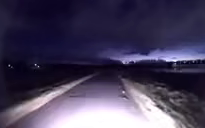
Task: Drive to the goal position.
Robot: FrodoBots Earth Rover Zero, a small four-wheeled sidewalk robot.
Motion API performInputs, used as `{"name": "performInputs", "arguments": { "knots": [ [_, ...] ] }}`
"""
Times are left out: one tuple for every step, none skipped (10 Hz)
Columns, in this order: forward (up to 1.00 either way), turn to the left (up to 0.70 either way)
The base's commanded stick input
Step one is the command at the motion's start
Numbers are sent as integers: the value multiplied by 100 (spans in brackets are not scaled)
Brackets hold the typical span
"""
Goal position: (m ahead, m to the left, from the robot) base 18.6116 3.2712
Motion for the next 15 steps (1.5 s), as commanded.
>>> {"name": "performInputs", "arguments": {
  "knots": [
    [70,0],
    [70,0],
    [70,0],
    [70,0],
    [70,0],
    [70,0],
    [70,0],
    [70,0],
    [70,0],
    [70,0],
    [70,0],
    [70,0],
    [70,0],
    [70,0],
    [70,0]
  ]
}}
